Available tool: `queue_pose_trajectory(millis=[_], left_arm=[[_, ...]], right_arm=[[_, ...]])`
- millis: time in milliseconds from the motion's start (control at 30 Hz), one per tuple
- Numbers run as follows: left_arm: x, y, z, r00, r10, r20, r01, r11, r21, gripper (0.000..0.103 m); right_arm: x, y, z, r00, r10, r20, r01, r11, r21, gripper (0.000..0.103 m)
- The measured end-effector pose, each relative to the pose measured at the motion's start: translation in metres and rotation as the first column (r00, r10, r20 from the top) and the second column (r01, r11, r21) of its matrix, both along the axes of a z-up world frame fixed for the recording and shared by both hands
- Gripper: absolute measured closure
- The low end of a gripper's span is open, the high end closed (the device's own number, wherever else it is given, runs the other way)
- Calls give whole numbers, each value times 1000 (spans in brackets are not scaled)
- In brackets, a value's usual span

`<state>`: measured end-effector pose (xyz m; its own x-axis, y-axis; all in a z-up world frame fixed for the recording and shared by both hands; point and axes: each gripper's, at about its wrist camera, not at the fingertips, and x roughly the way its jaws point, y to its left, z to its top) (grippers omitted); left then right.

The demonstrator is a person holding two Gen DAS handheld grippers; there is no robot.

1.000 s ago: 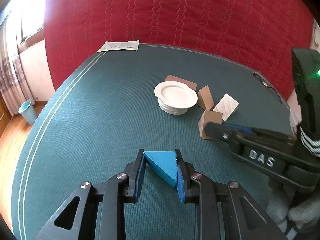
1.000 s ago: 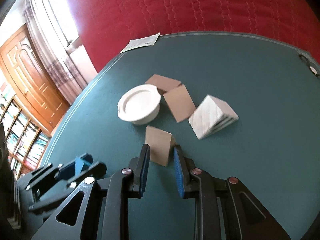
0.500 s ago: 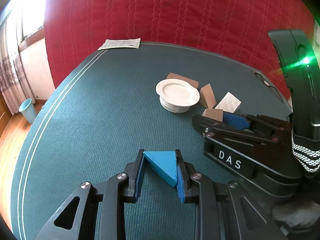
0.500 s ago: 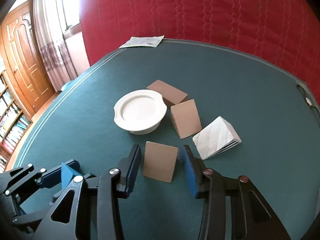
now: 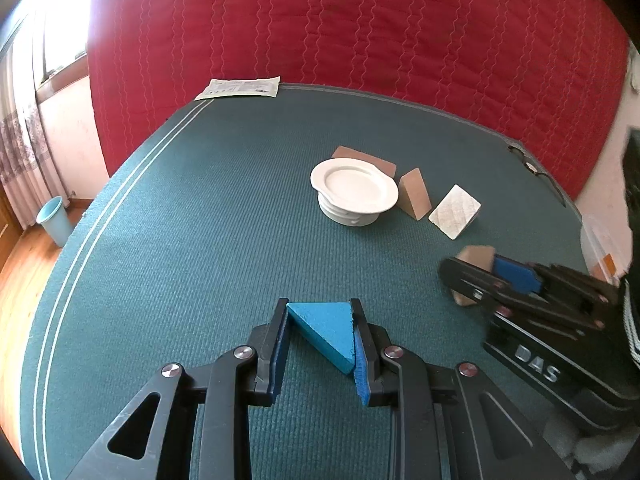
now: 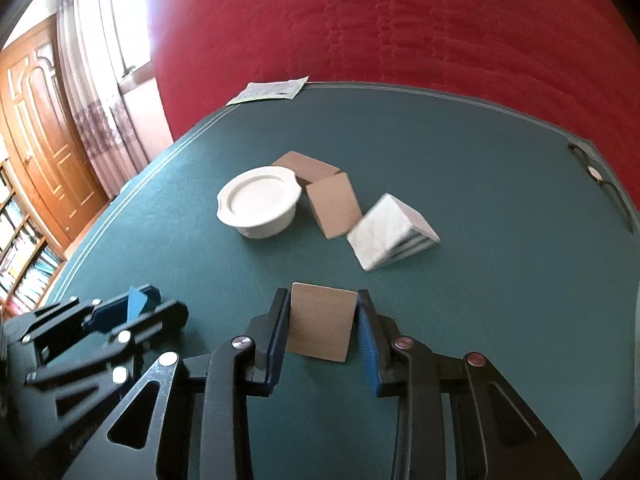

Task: Organize rigid objects
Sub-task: 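Carry the blue triangle and tan block over the clear bowl with both tools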

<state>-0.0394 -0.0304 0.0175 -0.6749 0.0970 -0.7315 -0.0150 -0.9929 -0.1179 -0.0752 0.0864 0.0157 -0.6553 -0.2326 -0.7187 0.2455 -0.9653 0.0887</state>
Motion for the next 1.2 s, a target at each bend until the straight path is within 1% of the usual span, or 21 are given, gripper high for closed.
queue_pose_trajectory(millis=[133,200,333,467,733,900,1067,1200], left_arm=[[1,-1,-1,1000,-7,-6,7,1000,9,74],[1,-2,-2,1000,-22,-5,23,999,30,74],[1,-4,-3,1000,-25,-6,26,998,49,74],[2,-3,-1,999,-31,-13,31,998,53,74],[5,4,0,998,-48,-34,49,998,33,74],[6,8,1,998,-44,-48,44,999,-4,74],[7,12,1,998,-38,-48,37,999,-27,74],[9,22,2,998,-50,-31,49,998,-31,74]], right_arm=[[15,13,1,1000,-21,-7,21,1000,-7,70],[23,21,1,999,-33,-6,33,999,-12,70],[38,38,3,998,-70,-6,70,997,-27,70],[51,50,6,995,-95,-14,95,995,-36,70],[70,78,11,989,-148,-30,146,988,-46,70],[81,99,12,983,-182,-34,180,982,-49,70],[88,116,12,977,-211,-35,210,977,-42,70],[94,129,18,971,-234,-51,231,972,-48,70]])
